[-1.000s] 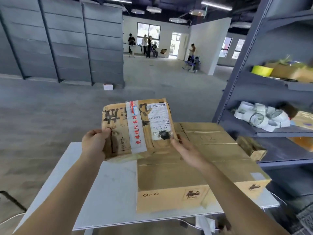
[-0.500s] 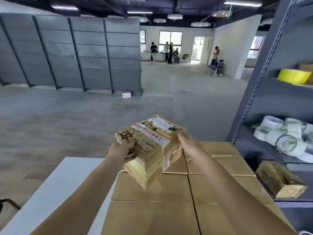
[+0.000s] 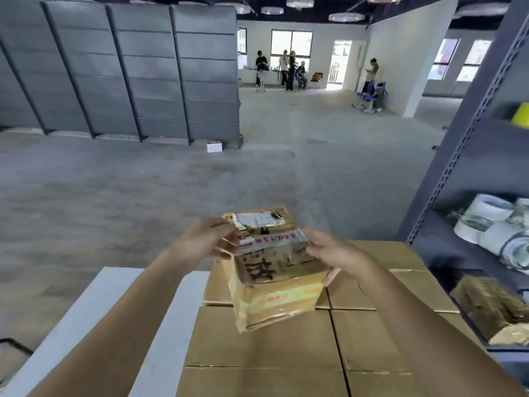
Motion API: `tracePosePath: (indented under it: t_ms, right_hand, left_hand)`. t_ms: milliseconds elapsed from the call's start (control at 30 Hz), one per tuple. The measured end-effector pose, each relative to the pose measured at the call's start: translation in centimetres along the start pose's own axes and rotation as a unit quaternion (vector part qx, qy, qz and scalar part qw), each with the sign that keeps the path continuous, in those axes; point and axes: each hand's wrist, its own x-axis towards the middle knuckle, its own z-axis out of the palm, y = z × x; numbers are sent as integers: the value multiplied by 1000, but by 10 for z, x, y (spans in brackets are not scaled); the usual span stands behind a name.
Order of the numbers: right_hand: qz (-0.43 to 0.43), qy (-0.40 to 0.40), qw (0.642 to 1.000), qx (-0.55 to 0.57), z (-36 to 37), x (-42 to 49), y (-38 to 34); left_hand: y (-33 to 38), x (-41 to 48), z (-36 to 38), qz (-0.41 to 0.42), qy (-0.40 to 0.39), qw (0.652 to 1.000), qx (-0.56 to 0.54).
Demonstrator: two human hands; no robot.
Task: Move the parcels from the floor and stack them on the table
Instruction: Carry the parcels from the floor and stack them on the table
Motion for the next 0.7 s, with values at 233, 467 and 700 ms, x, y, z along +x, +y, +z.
tracePosePath:
  t_ms: [233,467,700]
  right_hand:
    - [77,206,972,-77,9,22,8]
    - [20,192,972,132,0,33,-11]
    - [-20,152,987,-39,21,44,-13]
  left_hand:
    - [-36,84,-41,5,156,974,164]
    - [-34,99,-30,-23,67,993,96]
    - [-47,89,-14,-67,63,994,52]
